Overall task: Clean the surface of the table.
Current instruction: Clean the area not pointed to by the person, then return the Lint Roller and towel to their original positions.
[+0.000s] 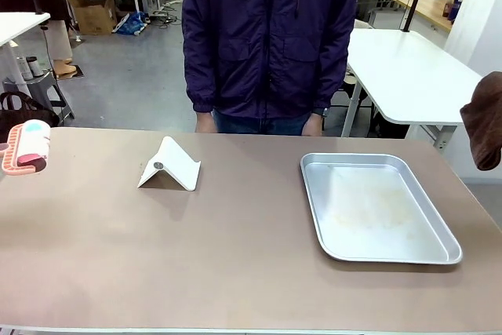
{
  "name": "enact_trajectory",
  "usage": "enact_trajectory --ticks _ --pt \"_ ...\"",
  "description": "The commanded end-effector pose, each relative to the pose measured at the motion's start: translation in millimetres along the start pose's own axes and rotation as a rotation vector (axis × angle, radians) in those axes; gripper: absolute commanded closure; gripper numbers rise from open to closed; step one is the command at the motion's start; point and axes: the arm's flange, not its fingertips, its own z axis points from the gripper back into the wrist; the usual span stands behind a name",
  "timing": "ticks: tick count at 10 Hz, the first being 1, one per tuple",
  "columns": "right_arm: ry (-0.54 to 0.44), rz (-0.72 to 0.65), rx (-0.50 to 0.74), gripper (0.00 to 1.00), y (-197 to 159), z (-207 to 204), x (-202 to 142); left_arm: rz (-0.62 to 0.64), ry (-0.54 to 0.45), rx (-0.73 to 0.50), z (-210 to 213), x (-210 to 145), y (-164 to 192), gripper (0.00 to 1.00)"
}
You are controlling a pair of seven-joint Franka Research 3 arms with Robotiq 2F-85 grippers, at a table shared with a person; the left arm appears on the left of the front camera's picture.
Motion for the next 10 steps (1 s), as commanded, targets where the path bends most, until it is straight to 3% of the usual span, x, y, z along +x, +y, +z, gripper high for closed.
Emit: enact_trajectory --ticks 1,10 --pt "0.004 0.009 0.014 0.9 3.9 -1.3 -0.5 0.006 -0.012 -0.01 1.2 1.7 -3.5 0.78" --pt "0.004 0.009 0.014 0.9 3.9 -1.3 -0.5 0.006 -0.012 -0.01 1.2 1.7 -3.5 0.78"
